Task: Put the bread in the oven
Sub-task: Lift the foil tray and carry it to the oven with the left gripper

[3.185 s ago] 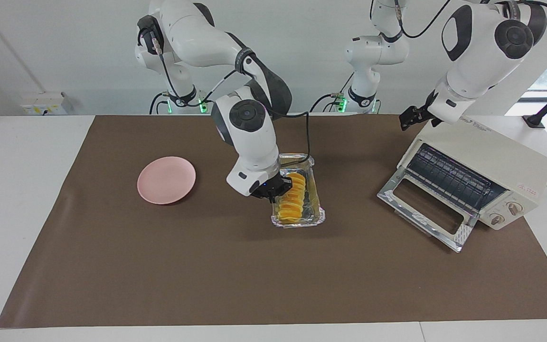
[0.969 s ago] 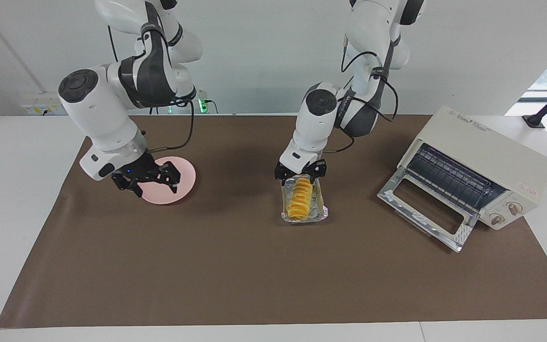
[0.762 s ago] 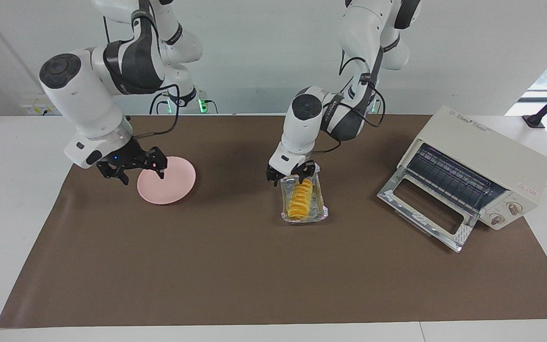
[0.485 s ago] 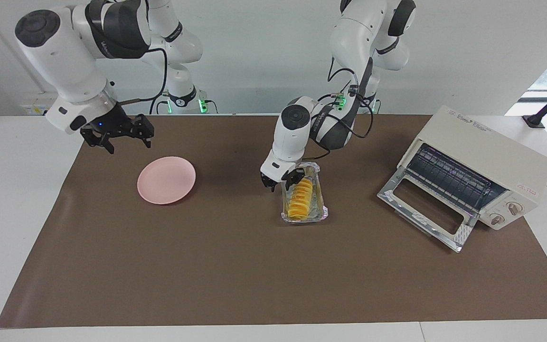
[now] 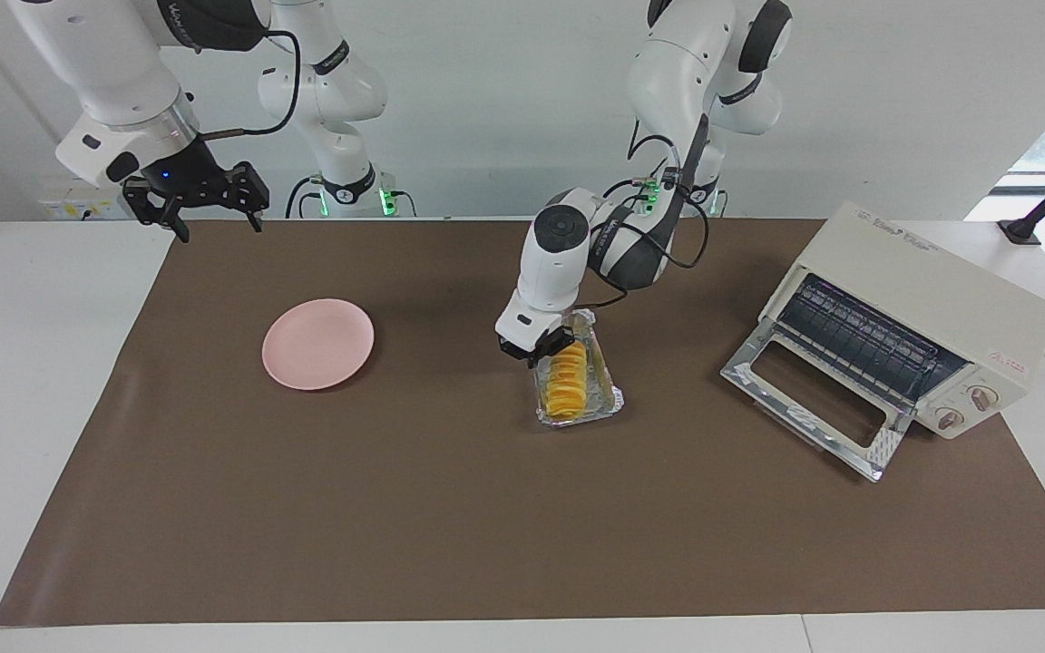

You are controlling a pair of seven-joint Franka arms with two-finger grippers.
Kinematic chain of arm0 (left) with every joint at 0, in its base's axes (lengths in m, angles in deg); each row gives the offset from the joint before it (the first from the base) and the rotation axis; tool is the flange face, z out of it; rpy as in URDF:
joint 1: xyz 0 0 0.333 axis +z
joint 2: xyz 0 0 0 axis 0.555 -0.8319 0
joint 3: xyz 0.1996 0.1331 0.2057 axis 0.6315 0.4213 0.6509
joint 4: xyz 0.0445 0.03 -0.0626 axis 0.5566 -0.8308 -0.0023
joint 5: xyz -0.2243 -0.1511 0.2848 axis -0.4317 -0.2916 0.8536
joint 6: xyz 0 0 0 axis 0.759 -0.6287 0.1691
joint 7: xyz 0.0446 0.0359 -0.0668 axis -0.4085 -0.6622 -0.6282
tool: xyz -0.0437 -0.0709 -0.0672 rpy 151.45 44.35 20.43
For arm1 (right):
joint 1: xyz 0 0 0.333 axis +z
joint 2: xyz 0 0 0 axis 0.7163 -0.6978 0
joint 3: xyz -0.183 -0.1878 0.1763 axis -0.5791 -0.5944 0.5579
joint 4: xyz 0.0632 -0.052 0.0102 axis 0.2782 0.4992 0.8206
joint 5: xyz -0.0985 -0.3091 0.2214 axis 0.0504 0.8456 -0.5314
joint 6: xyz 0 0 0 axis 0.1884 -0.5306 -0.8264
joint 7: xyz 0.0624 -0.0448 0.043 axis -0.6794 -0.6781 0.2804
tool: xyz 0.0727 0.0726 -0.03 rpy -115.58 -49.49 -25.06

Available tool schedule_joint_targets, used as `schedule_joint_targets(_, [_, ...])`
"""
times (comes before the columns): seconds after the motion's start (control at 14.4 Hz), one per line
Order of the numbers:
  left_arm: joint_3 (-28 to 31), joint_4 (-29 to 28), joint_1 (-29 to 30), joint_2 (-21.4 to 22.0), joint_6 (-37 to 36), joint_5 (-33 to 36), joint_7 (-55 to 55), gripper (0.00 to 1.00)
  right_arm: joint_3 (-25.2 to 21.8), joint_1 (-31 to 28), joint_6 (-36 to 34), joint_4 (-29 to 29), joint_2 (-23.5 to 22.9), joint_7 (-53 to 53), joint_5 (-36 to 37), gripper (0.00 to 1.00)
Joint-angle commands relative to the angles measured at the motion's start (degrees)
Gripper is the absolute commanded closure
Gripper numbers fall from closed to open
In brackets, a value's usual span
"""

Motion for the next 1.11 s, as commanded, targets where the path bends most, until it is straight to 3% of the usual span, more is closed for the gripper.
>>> schedule_joint_targets(0.0, [0.8, 1.2, -0.3, -0.4, -0.7, -1.2, -0.6, 1.00, 0.9, -1.2, 3.9, 2.1, 1.1, 0.8, 0.7, 0.00])
schedule_joint_targets(0.14, [1.3, 4.3, 0.0, -0.5, -3.8, -3.0, -0.9, 1.00, 1.0, -1.7, 4.3, 1.7, 0.8, 0.6, 0.5, 0.00])
schedule_joint_targets(0.35, [5.2, 11.5, 0.0, -0.1, -14.7, -2.9, -2.6, 1.00, 1.0, -1.8, 3.9, 1.5, 0.7, 0.4, -0.4, 0.00])
schedule_joint_targets(0.69, [18.8, 19.7, -0.1, 2.5, -32.0, -2.8, -2.6, 1.00, 0.8, -1.8, 3.6, 1.4, 0.8, -1.7, -0.6, 0.00])
schedule_joint_targets(1.04, [32.6, 19.3, 0.5, 1.9, -33.7, -2.2, -2.6, 1.00, 0.6, -1.9, 3.5, 1.5, 0.8, -3.2, -2.4, 0.00])
